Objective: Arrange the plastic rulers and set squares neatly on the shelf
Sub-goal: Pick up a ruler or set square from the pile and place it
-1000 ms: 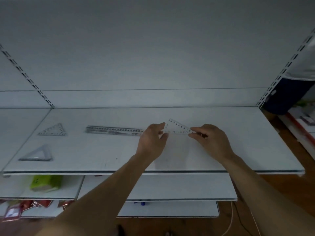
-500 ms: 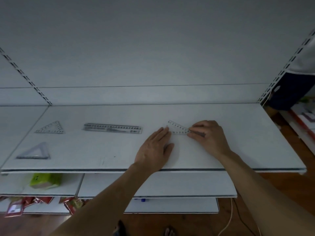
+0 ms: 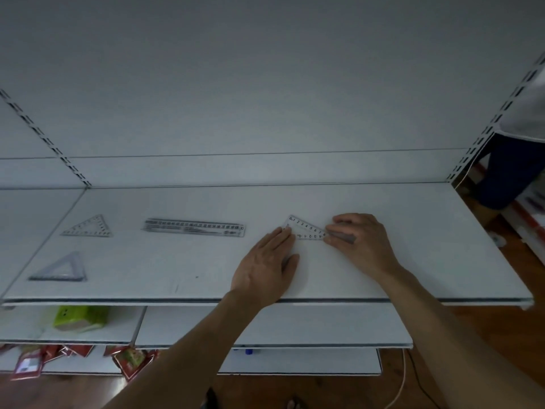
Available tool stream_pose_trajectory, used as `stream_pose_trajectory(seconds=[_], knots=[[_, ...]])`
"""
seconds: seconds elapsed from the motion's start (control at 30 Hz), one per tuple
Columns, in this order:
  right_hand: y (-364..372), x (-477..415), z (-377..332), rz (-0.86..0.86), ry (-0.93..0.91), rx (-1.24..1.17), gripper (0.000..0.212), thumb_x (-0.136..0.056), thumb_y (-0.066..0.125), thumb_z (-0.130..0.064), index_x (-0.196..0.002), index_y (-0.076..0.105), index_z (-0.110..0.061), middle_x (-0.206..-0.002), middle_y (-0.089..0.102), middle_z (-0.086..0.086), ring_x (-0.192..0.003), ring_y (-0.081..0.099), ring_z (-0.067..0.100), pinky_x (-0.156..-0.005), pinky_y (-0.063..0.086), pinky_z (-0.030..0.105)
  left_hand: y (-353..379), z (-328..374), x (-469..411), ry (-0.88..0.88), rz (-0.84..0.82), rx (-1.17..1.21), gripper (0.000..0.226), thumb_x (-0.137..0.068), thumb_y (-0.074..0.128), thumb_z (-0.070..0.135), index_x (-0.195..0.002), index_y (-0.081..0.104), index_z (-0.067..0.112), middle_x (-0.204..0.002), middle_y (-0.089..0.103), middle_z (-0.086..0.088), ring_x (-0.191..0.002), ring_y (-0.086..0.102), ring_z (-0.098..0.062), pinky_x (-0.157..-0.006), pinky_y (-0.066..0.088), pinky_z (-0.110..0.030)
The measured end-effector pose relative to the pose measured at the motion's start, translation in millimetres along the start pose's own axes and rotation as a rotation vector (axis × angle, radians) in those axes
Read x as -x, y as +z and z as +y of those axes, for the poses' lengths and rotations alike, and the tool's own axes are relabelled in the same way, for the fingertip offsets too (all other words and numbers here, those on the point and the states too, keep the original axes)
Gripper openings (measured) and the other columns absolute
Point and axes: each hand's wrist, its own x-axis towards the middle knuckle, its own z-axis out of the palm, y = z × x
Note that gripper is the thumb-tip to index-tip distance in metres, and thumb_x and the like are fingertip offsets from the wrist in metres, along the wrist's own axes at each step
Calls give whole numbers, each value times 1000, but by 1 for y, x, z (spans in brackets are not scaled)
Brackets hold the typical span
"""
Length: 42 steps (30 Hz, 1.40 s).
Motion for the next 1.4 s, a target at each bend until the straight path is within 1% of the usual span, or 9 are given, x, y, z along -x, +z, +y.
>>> stream_pose_trajectory(seconds=[0.13, 0.43, 0.53, 0.63, 0.77, 0.93, 1.07, 1.2, 1.4], knots=[[-1, 1, -1, -4, 12, -6, 23, -73, 79, -38, -93, 76, -28, -107, 68, -9, -102, 58, 20, -92, 46, 47, 2, -1, 0, -19, -24, 7, 55, -94, 37, 41, -130, 57, 5, -138, 54, -9, -130, 49, -21, -111, 30, -32], [-4, 2, -5, -18, 12, 22, 24, -75, 77, -40, -95, 76, -28, -107, 67, -11, -103, 58, 19, -93, 46, 46, -1, 0, 2, -45, 6, 39, 58, -93, 36, 46, -133, 54, 8, -140, 52, -6, -133, 45, -19, -111, 30, -28], [-6, 2, -7, -25, 3, 50, 26, -76, 77, -40, -96, 76, -25, -108, 67, -9, -104, 57, 19, -96, 44, 39, -5, 2, 3, -48, 30, 63, 53, -90, 42, 44, -126, 60, 10, -133, 58, -5, -123, 53, -20, -105, 41, -30], [-10, 1, -13, -27, 44, 34, 29, -80, 74, -38, -101, 75, -19, -109, 67, -7, -105, 56, 16, -92, 35, 18, -14, 1, 7, -72, 69, 130, 47, -88, 47, 42, -121, 64, 13, -126, 62, -1, -116, 58, -19, -98, 49, -33], [-7, -10, -40, -15, 36, 76, 24, -86, 68, -31, -106, 71, -20, -113, 66, -5, -108, 56, 18, -87, 35, 19, -41, -12, 21, -84, 167, 140, 36, -88, 52, 34, -114, 68, 16, -110, 70, 1, -98, 66, -17, -86, 53, -29], [34, -40, -126, -111, -56, 20, 23, -89, 62, -29, -111, 68, -23, -112, 64, -5, -101, 59, 13, -82, 41, 23, -101, -60, 51, -223, 259, 49, 29, -85, 56, 32, -109, 69, 22, -95, 71, 7, -83, 66, -14, -74, 52, -26], [87, -52, -221, -227, -158, -33, 23, -90, 61, -30, -110, 68, -21, -109, 64, -5, -91, 56, 7, -79, 39, 21, -159, -117, 103, -404, 262, -38, 24, -87, 59, 29, -109, 68, 23, -97, 70, 7, -87, 64, -16, -74, 49, -26], [146, -55, -328, -339, -264, -30, 25, -89, 60, -34, -109, 68, -22, -113, 63, -4, -101, 60, 15, -86, 45, 27, -219, -180, 171, -546, 303, -122, 25, -85, 58, 30, -108, 66, 24, -97, 69, 7, -88, 65, -17, -74, 49, -28], [239, -36, -486, -477, -441, -55, 27, -90, 57, -36, -113, 66, -23, -116, 61, -3, -103, 58, 15, -88, 44, 27, -303, -262, 288, -750, 359, -191, 24, -87, 58, 33, -110, 64, 25, -100, 66, 9, -92, 63, -16, -76, 49, -28]])
